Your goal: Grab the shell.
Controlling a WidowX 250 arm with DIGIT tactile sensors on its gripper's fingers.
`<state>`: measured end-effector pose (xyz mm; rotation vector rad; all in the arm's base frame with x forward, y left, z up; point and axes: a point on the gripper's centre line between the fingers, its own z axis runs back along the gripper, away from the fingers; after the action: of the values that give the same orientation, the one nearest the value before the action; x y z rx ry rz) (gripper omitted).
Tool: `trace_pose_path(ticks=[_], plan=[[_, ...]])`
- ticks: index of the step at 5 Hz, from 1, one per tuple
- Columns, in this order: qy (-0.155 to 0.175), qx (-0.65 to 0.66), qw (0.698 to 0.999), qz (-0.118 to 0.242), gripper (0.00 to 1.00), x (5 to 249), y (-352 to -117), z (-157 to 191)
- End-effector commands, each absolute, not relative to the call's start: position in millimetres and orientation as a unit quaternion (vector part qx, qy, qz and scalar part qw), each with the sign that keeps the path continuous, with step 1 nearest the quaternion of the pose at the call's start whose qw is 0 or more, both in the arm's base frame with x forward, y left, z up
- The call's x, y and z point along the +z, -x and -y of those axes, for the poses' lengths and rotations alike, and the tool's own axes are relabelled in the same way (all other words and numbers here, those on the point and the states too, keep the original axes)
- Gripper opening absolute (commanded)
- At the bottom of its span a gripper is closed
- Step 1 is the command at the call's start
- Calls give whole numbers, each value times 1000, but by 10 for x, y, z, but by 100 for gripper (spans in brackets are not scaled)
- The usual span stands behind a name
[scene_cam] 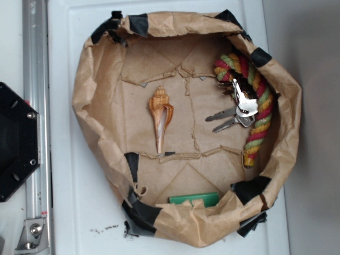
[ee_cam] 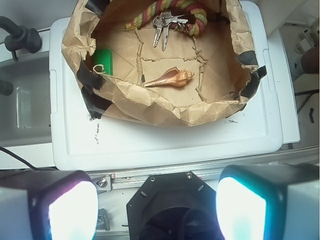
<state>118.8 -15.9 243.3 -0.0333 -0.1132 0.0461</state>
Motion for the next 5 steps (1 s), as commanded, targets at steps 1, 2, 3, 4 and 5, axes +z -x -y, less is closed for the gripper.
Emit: trace_pose_path(ticks=[1,2,3,4,5], plan=[[17,23,998,57,100,2433,-1188,159],[-61,127,984,111,100,2114,-1671,-93],[-47,253,956,139,100,2092,-1983,-219],[-77,368,915,147,100,1837,-2242,-345],[11,418,896,148,100,1326,-2469,-503]])
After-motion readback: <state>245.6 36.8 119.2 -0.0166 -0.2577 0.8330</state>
